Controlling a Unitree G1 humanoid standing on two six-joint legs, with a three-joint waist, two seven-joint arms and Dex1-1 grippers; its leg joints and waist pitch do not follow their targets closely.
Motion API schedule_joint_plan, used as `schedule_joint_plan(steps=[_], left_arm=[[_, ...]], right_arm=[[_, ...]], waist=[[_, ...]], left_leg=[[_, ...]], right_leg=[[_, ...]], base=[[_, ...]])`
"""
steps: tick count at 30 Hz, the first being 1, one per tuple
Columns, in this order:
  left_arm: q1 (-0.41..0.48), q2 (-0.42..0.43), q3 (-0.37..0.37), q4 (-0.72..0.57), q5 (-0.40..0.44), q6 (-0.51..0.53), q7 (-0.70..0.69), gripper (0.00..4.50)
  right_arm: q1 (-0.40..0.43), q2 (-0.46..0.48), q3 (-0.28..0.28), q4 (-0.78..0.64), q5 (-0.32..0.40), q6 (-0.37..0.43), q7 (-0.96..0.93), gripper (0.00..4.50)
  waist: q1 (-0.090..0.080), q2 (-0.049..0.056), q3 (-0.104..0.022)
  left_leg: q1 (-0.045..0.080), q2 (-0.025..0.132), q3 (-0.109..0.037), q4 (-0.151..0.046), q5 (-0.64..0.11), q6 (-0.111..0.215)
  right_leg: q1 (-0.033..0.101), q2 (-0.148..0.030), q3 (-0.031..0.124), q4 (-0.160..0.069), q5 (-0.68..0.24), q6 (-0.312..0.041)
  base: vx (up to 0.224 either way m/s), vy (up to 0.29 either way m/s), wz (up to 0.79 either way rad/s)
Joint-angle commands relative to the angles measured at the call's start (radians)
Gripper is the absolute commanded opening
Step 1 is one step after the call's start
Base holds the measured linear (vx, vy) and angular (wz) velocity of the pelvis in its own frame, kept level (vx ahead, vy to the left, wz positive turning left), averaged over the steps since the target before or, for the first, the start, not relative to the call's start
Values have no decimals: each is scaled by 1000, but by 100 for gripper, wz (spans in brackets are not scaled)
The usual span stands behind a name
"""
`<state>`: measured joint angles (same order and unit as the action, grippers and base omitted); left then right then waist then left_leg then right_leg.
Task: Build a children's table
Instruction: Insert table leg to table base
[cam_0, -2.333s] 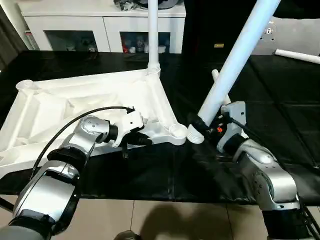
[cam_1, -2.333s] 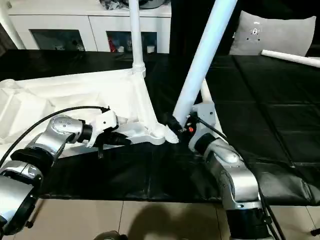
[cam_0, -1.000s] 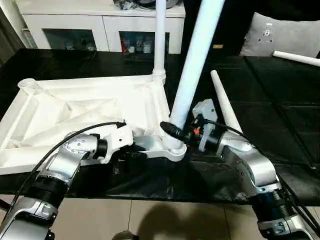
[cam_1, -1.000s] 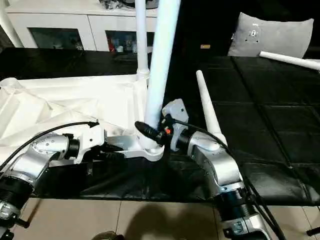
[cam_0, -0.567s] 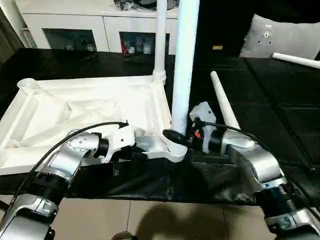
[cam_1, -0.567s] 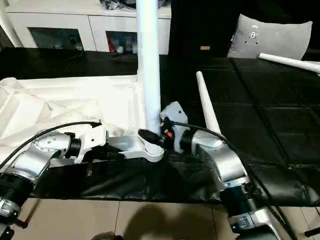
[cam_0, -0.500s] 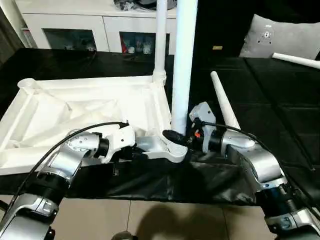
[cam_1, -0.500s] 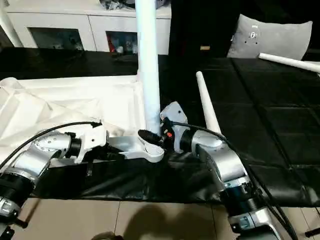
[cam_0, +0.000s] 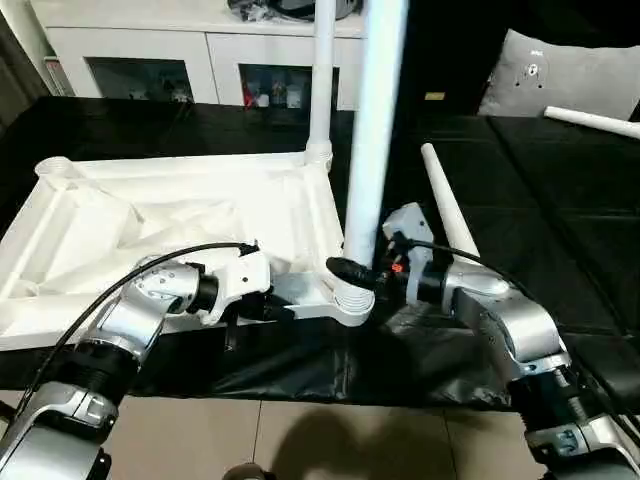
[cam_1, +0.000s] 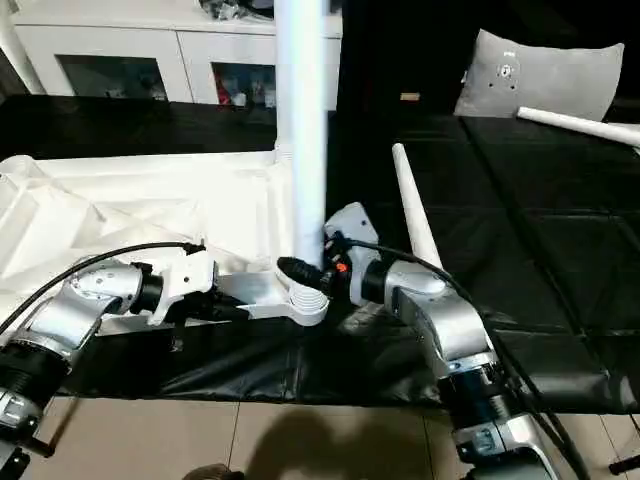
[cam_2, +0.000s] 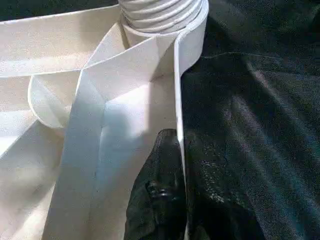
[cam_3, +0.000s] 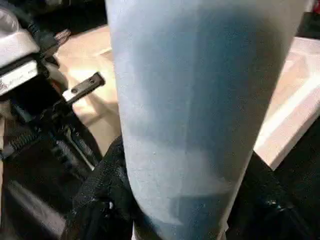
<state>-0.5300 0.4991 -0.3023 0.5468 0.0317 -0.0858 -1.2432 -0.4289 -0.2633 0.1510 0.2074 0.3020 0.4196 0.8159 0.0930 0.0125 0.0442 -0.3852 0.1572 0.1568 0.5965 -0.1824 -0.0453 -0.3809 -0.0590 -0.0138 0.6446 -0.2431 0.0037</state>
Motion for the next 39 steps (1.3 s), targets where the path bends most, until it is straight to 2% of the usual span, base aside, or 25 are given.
schedule_joint_plan(steps=[1,2,3,4,5,6,7,8,10,13,14,15,16,17,19,21,25,27,28,30,31,32,35,36,39], left_arm=[[0,-7,-29,16,13,6,-16,0],[1,-7,-26,17,11,9,-14,0],[1,-7,-24,18,10,10,-14,0],[3,-7,-22,17,7,13,-14,0],[4,-7,-21,16,6,15,-14,0],[5,-8,-19,15,4,17,-15,0],[6,-9,-18,15,1,19,-14,0],[7,-10,-17,15,0,20,-14,0],[6,-14,-10,20,-3,22,-6,0],[5,-15,-8,22,-3,24,-5,0],[4,-14,-9,23,-4,25,-8,0],[4,-13,-10,23,-4,25,-9,0],[3,-10,-15,21,-1,24,-13,0],[3,-10,-15,21,-1,24,-13,0],[5,-7,-20,16,2,23,-17,0],[7,-6,-23,12,3,23,-20,0],[12,-5,-34,1,6,21,-33,0],[12,-4,-40,1,8,16,-42,0],[9,-3,-44,4,11,10,-49,0],[7,-1,-47,7,13,6,-54,0],[5,-1,-49,8,15,4,-58,0],[-1,-1,-52,12,18,1,-64,0],[-26,-7,-56,41,24,-12,-71,0],[-38,-10,-58,56,27,-19,-73,0],[-70,-17,-64,91,35,-37,-78,0]], right_arm=[[51,7,-34,49,23,-12,-2,188],[74,11,-49,57,28,-35,-2,188],[84,13,-57,60,31,-44,-1,188],[100,21,-72,62,40,-58,-3,188],[111,27,-84,63,50,-66,-4,188],[125,34,-96,63,62,-74,-5,188],[140,41,-107,62,73,-86,-3,188],[147,44,-111,63,76,-91,-3,188],[178,55,-125,76,81,-130,-4,188],[200,55,-120,85,67,-168,-7,188],[210,51,-108,87,46,-198,-12,188],[213,43,-92,89,20,-217,-20,188],[211,19,-50,94,-44,-252,-33,188],[211,19,-50,94,-44,-252,-33,188],[193,-13,3,110,-123,-267,-55,188],[184,-27,25,119,-153,-281,-49,188],[162,-45,56,124,-163,-253,-14,188],[148,-54,80,137,-167,-242,9,188],[137,-58,96,150,-174,-236,17,188],[129,-61,107,160,-178,-232,21,188],[124,-64,119,168,-187,-230,25,188],[118,-63,128,176,-192,-221,26,188],[125,-60,134,170,-176,-189,42,188],[128,-63,139,163,-173,-177,48,188],[134,-62,148,150,-158,-144,55,188]], waist=[[5,15,-56],[7,18,-59],[7,15,-58],[10,20,-59],[9,17,-58],[11,25,-59],[11,26,-58],[11,24,-57],[12,30,-58],[12,29,-56],[13,39,-56],[12,33,-55],[12,38,-55],[12,37,-55],[10,38,-54],[8,39,-50],[-1,32,-39],[-5,33,-40],[-4,33,-45],[-4,35,-47],[-5,39,-48],[-6,36,-47],[-5,37,-46],[-4,41,-46],[-5,40,-49]], left_leg=[[23,69,-19,-79,-210,-12],[24,68,-18,-77,-205,-13],[23,68,-17,-77,-203,-10],[23,67,-19,-77,-199,-8],[23,67,-18,-77,-202,-5],[22,66,-20,-77,-207,-5],[23,67,-20,-78,-218,-6],[23,67,-19,-79,-224,-5],[23,67,-20,-80,-233,-8],[22,68,-20,-82,-247,-7],[23,67,-22,-83,-253,-11],[22,68,-22,-85,-263,-14],[23,68,-23,-86,-271,-19],[24,68,-23,-86,-274,-22],[24,67,-23,-87,-280,-26],[24,68,-23,-89,-302,-27],[33,70,-27,-101,-408,-41],[34,70,-31,-105,-416,-46],[34,71,-30,-105,-388,-41],[33,71,-26,-103,-353,-31],[33,70,-25,-102,-340,-29],[32,69,-24,-101,-337,-28],[36,69,-24,-102,-363,-32],[37,69,-24,-103,-366,-33],[37,70,-24,-105,-360,-35]], right_leg=[[34,-87,37,-73,33,-254],[35,-87,36,-73,63,-256],[36,-87,36,-73,76,-258],[37,-86,34,-71,86,-260],[36,-85,34,-73,86,-261],[36,-86,33,-71,79,-263],[36,-86,34,-73,66,-264],[36,-85,34,-76,58,-263],[35,-85,34,-76,51,-263],[35,-86,34,-80,17,-260],[34,-87,34,-79,8,-259],[34,-86,34,-82,-7,-253],[33,-85,34,-83,-18,-249],[33,-85,33,-84,-20,-247],[34,-84,35,-85,-35,-241],[31,-86,37,-89,-72,-235],[25,-89,42,-105,-261,-214],[29,-91,43,-107,-289,-206],[31,-90,43,-106,-249,-205],[30,-86,43,-104,-172,-217],[31,-86,41,-101,-139,-224],[33,-84,40,-101,-125,-227],[31,-87,42,-107,-183,-221],[30,-87,43,-107,-187,-220],[32,-84,41,-105,-155,-219]], base=[[0,0,0],[0,0,0],[0,0,0],[0,0,0],[0,0,0],[0,0,0],[0,0,0],[0,0,0],[0,0,0],[0,0,0],[0,0,0],[0,0,0],[0,0,0],[0,0,0],[0,0,0],[0,0,0],[0,0,0],[0,0,0],[0,0,0],[0,0,0],[0,0,0],[0,0,0],[0,0,0],[0,0,0],[0,0,0]])
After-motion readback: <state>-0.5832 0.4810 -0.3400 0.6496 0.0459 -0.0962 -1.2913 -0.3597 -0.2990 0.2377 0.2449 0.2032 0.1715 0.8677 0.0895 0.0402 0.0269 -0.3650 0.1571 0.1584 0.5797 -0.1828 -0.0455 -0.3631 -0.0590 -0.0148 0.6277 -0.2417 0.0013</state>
